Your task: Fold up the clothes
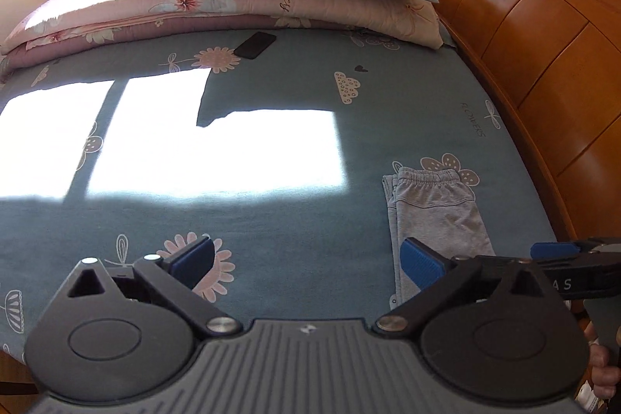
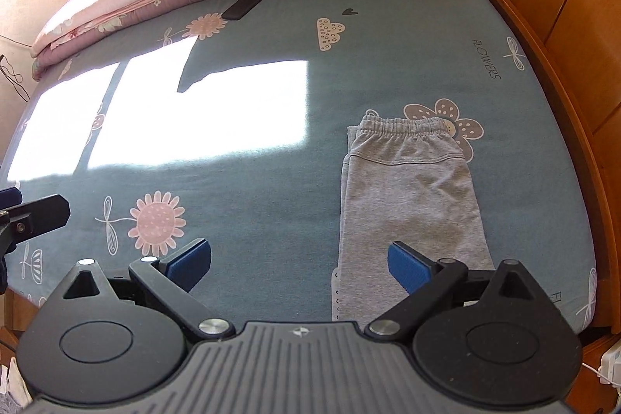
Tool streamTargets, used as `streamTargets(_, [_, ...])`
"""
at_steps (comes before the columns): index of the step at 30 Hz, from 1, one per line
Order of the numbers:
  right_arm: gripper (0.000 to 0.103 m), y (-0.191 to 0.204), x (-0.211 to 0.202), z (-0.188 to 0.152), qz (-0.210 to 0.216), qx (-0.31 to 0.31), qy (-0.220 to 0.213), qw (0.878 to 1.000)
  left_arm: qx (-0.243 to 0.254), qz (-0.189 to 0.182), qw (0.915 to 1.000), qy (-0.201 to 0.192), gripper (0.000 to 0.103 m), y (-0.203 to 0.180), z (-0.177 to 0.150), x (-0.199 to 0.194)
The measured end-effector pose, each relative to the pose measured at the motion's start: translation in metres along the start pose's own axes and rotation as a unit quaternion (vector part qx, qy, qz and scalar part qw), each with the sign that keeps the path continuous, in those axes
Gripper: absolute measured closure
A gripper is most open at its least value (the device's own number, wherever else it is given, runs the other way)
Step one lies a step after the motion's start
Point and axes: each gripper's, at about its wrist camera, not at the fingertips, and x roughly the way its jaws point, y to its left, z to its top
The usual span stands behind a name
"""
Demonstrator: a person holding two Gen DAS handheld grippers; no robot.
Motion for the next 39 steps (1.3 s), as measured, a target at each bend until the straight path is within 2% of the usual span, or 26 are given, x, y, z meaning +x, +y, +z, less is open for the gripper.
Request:
streamTargets(8, [0.004, 0.027, -0.003, -0.008, -0.035, 0.038, 0.017, 0.999, -0.015, -0.011, 0.9989, 0.043, 0.001, 0.055, -0.004, 0.005])
streamTargets(13, [0.003, 0.062, -0.001, -0.017, -0.052, 0.068, 0.045, 0.995, -0.020, -0.027, 0.9974, 0.064, 0.001, 0.092, -0.005, 0.011])
streamTargets(18, [0.003, 0.097, -0.005, -0.018, -0.073, 0.071, 0.045, 0.994, -0.009, -0.031, 0.9965, 0.077, 0.001, 0.116, -0.001, 0.016])
streamTargets(23, [0.003, 0.120, -0.003, -0.016, -0.085, 0.046, 0.043, 0.994, -0.012, -0.029, 0.9954, 0.091, 0.001, 0.121, -0.002, 0.021])
streamTargets(29, [0.004, 0.127, 0.006, -0.018, -0.082, 0.015, 0.052, 0.995, -0.013, -0.006, 0.9934, 0.114, 0.001, 0.111, -0.007, 0.020])
streamTargets(36, [0.003, 0.111, 0.006, -0.020, -0.066, 0.003, 0.064, 0.996, -0.026, 0.021, 0.9904, 0.134, 0.001, 0.090, -0.019, 0.017])
streamTargets(39, [0.003, 0.103, 0.003, -0.021, -0.058, 0.001, 0.061, 0.996, -0.025, 0.034, 0.9904, 0.131, 0.001, 0.082, -0.020, 0.012])
